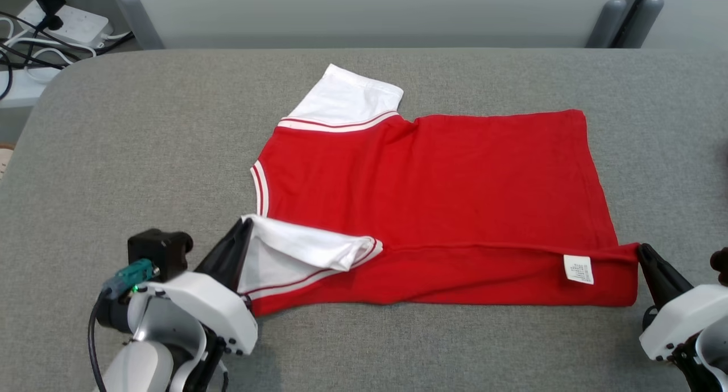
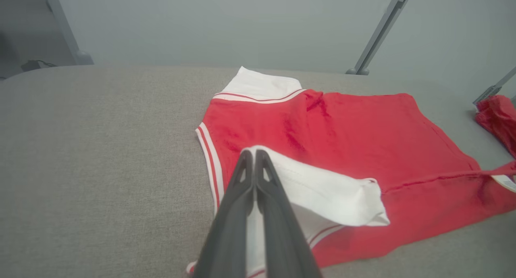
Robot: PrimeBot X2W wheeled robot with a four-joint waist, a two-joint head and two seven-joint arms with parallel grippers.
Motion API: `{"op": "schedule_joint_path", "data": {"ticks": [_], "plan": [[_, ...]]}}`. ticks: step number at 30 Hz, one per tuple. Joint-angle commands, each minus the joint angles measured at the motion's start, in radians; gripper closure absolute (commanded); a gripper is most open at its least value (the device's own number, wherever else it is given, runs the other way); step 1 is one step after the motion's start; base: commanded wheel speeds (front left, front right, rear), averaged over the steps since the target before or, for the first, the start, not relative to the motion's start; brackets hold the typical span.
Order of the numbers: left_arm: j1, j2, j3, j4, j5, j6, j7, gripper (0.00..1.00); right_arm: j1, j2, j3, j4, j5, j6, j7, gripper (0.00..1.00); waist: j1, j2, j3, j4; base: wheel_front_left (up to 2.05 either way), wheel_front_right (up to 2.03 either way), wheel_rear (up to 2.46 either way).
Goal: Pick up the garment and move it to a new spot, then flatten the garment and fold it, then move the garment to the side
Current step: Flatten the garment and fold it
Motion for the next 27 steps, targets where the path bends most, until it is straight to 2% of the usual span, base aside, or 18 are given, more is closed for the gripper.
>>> {"op": "schedule_joint_path", "data": {"ticks": [1,11,27], "plan": [[-0.076,0.020,0.038,-0.004,0.013,-0.009,-0.019,1.00,-0.038,-0.024,0.022,-0.005,0.004,0.004,-0.019,1.00,0.0000,-0.0001,0.009,-0.002,0.00,0.00,0.00],[-0.210,0.004,0.023,0.157,0.053,-0.030,-0.096,1.00,-0.140,-0.037,0.084,0.100,0.029,0.004,-0.068,1.00,0.0000,-0.0001,0.057,-0.010,0.00,0.00,0.00],[-0.390,-0.049,-0.038,0.496,0.072,-0.096,-0.161,1.00,-0.285,-0.047,0.216,0.274,0.079,0.004,-0.125,1.00,0.0000,-0.0001,0.083,-0.023,0.00,0.00,0.00]]}}
